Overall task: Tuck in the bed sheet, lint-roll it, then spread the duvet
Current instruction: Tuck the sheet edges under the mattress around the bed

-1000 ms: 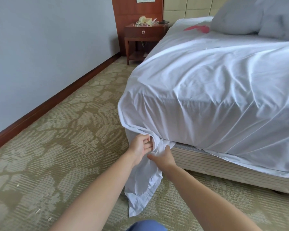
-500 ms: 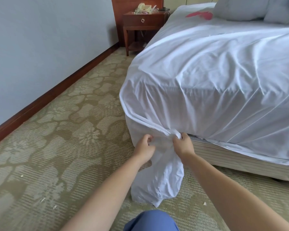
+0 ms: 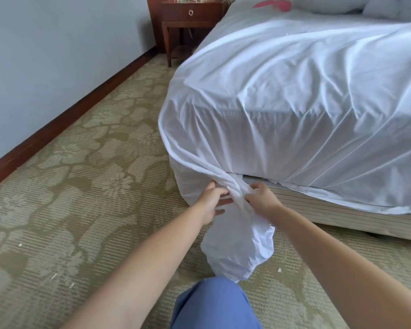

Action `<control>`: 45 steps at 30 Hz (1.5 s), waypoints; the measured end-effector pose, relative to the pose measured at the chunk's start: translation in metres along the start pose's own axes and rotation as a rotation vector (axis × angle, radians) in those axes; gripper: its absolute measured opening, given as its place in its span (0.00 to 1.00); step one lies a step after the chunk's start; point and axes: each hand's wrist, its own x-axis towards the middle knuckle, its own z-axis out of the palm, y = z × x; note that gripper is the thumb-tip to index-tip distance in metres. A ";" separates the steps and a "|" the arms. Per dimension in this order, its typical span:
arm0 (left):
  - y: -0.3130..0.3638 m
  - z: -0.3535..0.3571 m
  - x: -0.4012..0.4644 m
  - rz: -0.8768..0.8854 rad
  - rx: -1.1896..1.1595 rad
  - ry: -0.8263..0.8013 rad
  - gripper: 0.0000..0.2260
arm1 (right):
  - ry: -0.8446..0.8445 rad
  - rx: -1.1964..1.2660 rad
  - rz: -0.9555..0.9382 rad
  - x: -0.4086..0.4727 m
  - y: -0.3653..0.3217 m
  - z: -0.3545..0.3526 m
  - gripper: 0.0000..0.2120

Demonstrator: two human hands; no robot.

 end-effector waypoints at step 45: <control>0.025 0.011 0.011 0.768 1.074 0.087 0.14 | -0.136 -0.257 0.067 -0.016 0.004 -0.022 0.14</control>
